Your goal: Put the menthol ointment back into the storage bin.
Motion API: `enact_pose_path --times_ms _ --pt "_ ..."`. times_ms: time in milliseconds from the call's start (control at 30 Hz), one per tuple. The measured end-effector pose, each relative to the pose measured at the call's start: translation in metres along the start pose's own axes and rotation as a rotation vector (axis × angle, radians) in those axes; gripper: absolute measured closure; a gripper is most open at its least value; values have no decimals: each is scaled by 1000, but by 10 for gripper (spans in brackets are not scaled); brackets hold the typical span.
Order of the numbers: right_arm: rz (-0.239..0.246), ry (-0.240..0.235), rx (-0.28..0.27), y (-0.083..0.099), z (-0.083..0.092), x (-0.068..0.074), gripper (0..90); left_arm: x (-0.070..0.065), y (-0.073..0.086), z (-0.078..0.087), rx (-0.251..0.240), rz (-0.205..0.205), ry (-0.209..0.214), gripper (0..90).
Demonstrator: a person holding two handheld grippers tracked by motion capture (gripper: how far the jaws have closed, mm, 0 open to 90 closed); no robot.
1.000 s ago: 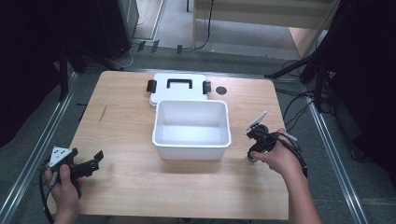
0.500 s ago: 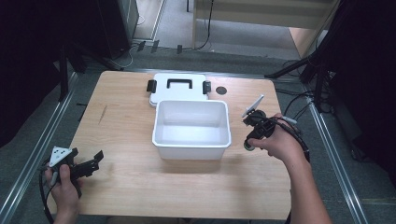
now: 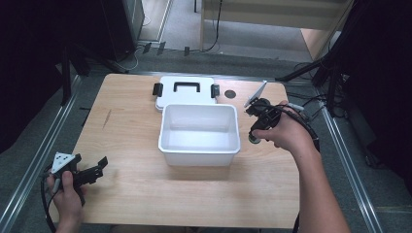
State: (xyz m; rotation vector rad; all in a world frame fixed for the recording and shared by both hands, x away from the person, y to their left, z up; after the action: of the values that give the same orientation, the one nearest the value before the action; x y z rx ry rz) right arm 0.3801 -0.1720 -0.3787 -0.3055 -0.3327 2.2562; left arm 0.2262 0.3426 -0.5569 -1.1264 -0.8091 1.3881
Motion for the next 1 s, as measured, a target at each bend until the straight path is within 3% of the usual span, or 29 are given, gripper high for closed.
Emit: enact_pose_path --times_ms 500,1000 --pt "77 18 -18 -39 20 17 517 0 0 0 4 1 0 3" --pt "118 -30 -36 -60 14 36 516 0 0 0 3 2 0 3"
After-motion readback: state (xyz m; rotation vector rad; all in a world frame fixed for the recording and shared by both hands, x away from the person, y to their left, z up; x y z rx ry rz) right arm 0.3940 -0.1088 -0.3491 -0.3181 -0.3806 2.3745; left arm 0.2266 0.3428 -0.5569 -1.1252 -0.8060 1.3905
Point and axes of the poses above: each handheld gripper's, and its own axes: z roughly backward along the jaws, y roughly out of its underside, x roughly to its left, the point moved 1 cm from there along -z, roughly forward along the jaws, and after that the axes turned 11 degrees about -x, right-handed, at the moved point
